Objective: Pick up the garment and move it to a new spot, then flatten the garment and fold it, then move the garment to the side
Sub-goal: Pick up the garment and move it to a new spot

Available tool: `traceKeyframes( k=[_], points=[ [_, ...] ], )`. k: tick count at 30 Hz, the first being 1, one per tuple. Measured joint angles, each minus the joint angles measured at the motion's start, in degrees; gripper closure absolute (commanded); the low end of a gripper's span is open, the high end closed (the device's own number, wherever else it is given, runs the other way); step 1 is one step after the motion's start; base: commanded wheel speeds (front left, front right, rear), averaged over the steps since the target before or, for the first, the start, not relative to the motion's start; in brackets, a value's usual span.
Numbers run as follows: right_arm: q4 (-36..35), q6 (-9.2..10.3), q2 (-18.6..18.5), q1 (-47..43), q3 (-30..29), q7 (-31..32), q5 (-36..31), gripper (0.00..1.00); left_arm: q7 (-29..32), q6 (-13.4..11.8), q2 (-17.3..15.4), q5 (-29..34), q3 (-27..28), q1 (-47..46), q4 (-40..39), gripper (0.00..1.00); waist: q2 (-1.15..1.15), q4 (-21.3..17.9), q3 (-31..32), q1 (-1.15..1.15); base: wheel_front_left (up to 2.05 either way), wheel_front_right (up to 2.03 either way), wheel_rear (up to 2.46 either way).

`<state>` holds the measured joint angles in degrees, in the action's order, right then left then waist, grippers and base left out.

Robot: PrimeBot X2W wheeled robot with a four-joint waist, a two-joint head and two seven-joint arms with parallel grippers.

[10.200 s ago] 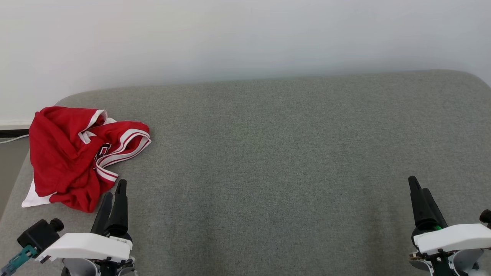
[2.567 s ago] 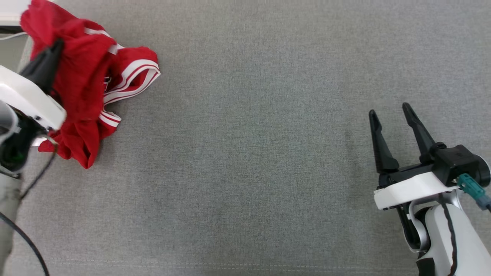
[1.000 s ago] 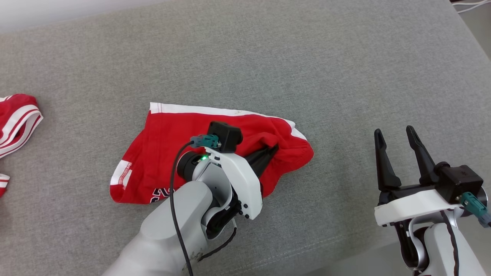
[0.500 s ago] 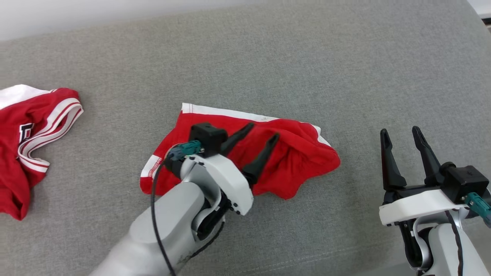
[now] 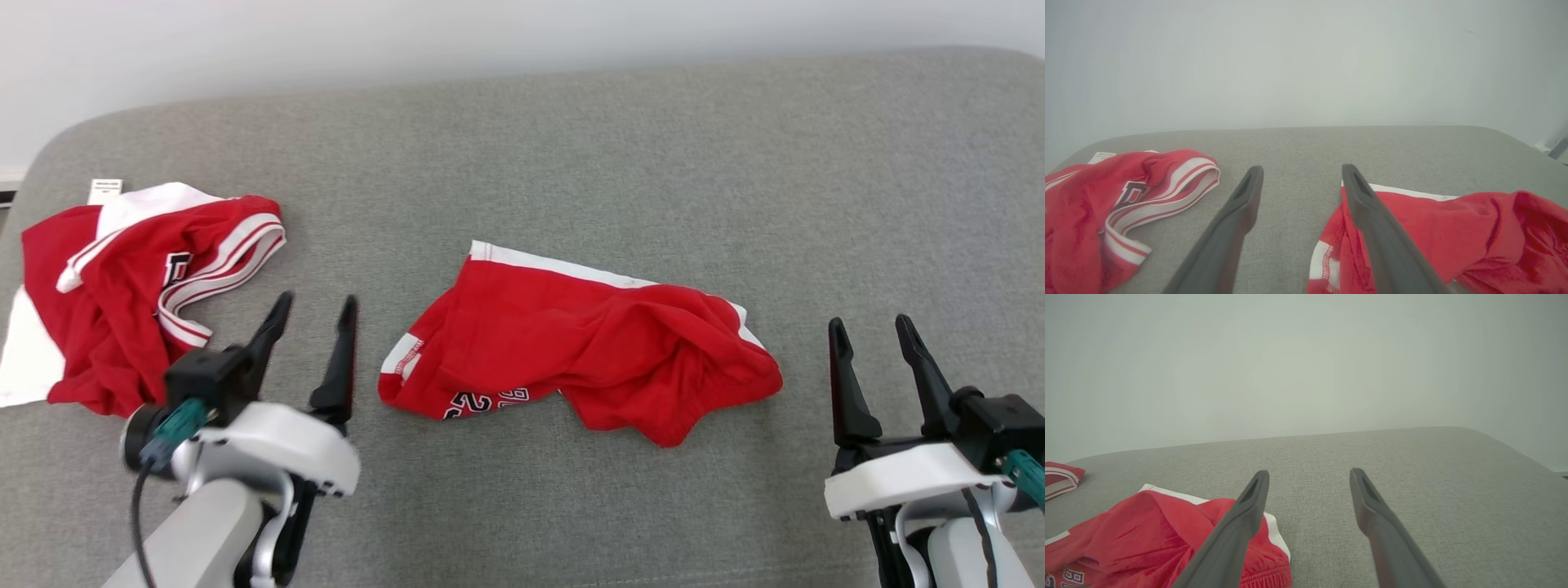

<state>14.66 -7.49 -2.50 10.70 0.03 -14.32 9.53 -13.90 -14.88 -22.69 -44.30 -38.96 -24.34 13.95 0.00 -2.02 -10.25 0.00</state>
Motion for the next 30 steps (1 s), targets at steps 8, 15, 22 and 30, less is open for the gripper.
traceKeyframes(
  k=[8,15,22,30],
  points=[
    [-0.5,0.00,0.0,-3.4,-1.4,0.0,-0.2,0.00,-0.3,-7.1,-4.1,0.1,6.8,12.0,-9.2,0.00,0.00,2.5,2.9,0.00,0.00,0.00,0.00],
    [-1.2,0.00,0.1,-8.3,-1.7,0.0,-1.2,0.00,-0.3,-9.5,-5.4,3.1,7.5,19.9,-14.7,0.00,0.00,3.3,6.1,0.00,0.00,0.00,0.00],
    [-1.6,0.00,0.2,-11.0,-1.5,0.0,-1.0,0.00,-0.3,-9.9,-5.5,3.0,6.9,22.3,-15.3,0.00,0.00,3.0,7.1,0.00,0.00,0.00,0.00],
    [-1.7,0.00,0.2,-11.2,-1.0,0.0,-0.4,0.00,-0.1,-9.9,-5.7,3.0,6.7,22.3,-15.4,0.00,0.00,1.8,6.4,0.00,0.00,0.00,0.00]
  ],
)
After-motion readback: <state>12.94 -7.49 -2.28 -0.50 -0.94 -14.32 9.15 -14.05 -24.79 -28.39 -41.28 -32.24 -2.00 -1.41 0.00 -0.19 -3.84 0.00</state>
